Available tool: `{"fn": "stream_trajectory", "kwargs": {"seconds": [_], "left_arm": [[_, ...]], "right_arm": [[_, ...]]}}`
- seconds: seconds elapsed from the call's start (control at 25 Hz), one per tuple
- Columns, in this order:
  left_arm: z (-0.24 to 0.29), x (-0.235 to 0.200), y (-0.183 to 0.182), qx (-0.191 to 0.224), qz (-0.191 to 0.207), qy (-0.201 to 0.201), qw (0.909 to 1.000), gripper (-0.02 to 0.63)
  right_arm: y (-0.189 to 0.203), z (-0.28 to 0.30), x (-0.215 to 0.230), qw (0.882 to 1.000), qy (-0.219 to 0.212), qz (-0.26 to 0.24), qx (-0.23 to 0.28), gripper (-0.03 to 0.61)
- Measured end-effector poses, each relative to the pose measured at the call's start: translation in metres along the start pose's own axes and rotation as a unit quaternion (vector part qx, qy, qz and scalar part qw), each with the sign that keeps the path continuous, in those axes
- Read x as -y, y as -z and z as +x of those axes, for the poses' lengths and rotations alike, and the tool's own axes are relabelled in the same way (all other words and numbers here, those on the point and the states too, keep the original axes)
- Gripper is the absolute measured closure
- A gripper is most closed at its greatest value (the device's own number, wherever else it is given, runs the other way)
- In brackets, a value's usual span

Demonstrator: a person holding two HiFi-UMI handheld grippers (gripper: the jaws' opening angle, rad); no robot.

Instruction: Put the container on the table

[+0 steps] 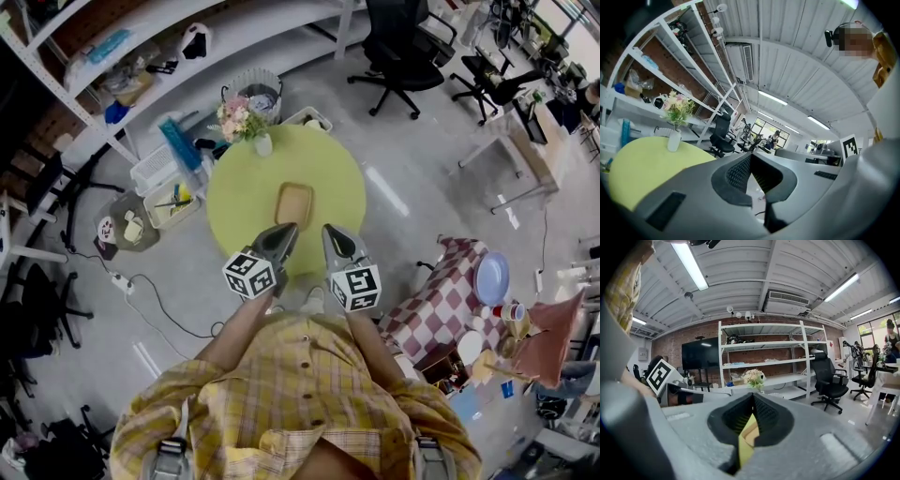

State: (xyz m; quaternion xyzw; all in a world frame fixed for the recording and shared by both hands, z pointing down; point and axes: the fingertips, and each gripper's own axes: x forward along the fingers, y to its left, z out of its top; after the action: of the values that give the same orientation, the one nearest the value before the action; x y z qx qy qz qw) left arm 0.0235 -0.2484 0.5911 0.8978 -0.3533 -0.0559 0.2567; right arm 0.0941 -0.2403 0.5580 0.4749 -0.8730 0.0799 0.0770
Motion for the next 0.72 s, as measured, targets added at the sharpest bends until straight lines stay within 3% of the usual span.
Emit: {"fn": "stream_trajectory", "kwargs": {"seconds": [0.28, 0.72], "left_arm": [[-0.001, 0.0082, -0.0003, -0.017, 0.081, -0.016, 0.9965, 0.609], [-0.0061, 0.0058, -0.0082, -0.007, 0.123, -0.039, 0.9916, 0.609]], "right_arm": [[0.0018, -0.0046, 0.0052, 1.0, 0.007, 0.015, 0.003, 0.58], [0.0021, -0.0034, 0.0019, 1.0, 0.005, 0.014, 0.007, 0.58]]}}
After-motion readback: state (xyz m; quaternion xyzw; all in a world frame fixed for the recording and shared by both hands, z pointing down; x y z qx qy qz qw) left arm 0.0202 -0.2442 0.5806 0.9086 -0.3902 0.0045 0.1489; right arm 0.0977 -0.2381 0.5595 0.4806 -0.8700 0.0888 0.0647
